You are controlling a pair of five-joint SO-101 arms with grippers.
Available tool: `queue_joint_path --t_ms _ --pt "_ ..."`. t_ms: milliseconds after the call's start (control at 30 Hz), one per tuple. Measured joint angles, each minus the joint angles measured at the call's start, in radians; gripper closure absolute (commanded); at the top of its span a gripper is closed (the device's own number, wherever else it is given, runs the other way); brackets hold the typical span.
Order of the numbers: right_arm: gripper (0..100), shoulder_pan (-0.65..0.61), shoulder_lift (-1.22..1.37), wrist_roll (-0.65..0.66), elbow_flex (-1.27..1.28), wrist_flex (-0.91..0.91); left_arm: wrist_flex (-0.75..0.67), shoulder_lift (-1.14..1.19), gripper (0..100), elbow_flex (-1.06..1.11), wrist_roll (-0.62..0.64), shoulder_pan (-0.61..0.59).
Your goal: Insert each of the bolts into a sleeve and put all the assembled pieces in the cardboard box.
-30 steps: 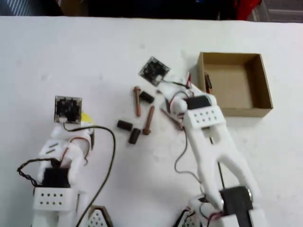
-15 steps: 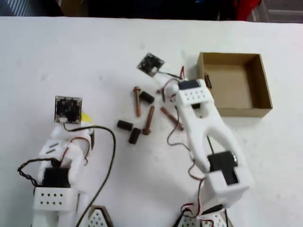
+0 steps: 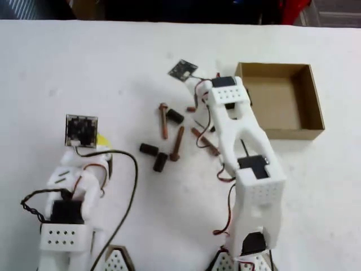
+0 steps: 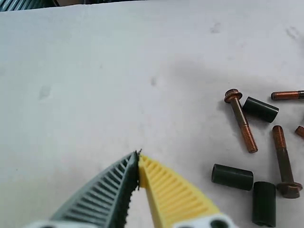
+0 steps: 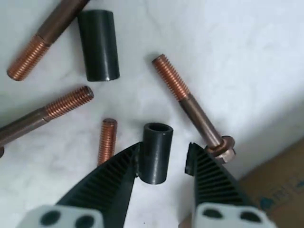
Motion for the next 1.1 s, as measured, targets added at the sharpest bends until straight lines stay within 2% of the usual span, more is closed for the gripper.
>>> queue_joint_path --t_ms 133,800,900,1100 --pt "91.5 0.002 0.014 0.000 -0.003 0.026 0.000 0.000 98 0.000 0.000 0.000" --pt "92.0 0.005 0.098 0.000 -0.014 -0.006 0.000 0.000 98 0.000 0.000 0.000" --pt "98.1 0.005 0.104 0.000 -0.018 -0.006 0.000 0.000 98 0.000 0.000 0.000" --pt "98.1 0.005 0.094 0.000 -0.031 0.002 0.000 0.000 98 0.000 0.000 0.000"
